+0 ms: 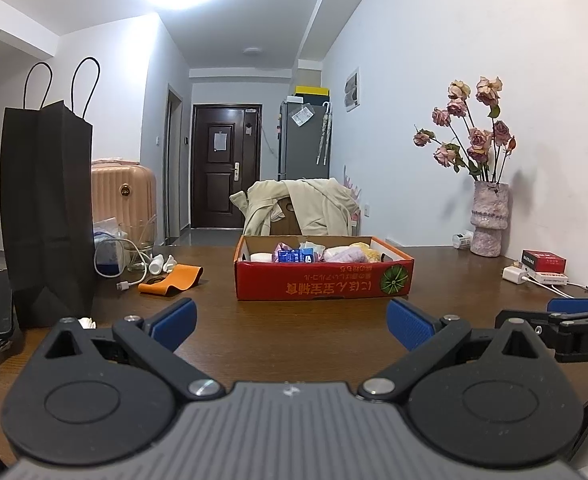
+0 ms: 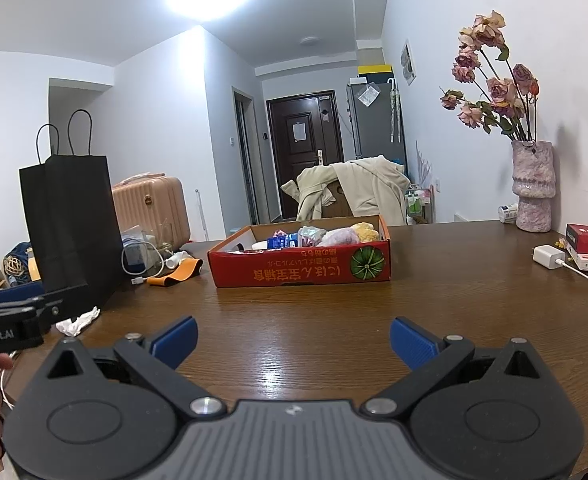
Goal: Organize soft objects
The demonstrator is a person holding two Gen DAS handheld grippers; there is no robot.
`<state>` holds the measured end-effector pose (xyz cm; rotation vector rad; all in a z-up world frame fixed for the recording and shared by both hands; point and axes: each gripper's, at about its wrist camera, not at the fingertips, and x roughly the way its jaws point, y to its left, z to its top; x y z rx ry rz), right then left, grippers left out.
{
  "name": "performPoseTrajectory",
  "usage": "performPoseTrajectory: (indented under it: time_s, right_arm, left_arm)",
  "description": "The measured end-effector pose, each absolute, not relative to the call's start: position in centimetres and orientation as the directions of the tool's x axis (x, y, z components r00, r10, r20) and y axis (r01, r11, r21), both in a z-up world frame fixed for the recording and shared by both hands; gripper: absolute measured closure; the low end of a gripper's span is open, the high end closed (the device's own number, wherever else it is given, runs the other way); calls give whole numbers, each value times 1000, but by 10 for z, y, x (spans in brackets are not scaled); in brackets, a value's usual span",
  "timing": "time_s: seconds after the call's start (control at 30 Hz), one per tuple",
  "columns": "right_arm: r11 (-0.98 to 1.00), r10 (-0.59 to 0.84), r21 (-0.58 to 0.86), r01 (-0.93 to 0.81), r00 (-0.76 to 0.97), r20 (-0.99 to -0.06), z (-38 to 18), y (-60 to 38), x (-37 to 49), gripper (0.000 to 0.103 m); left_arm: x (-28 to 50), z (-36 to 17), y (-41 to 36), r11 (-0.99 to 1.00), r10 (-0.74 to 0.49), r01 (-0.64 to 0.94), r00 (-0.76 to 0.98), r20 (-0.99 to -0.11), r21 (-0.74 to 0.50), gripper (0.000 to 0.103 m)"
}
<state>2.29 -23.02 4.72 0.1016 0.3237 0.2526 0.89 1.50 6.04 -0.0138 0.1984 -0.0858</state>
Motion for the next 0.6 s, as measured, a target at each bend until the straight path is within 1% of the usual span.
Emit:
performPoseTrajectory:
  time_s: [0.23,0.6]
  right_arm:
    - [967,253,104,-233,930,-266,50,-228,18,0]
    - [966,257,96,-240,933,-251,51,-227,16,0]
  left_arm:
    - [7,60,14,996,-89,88,980,-178,-16,0]
    - [3,62,14,995,-97,97,983,-156,-6,0]
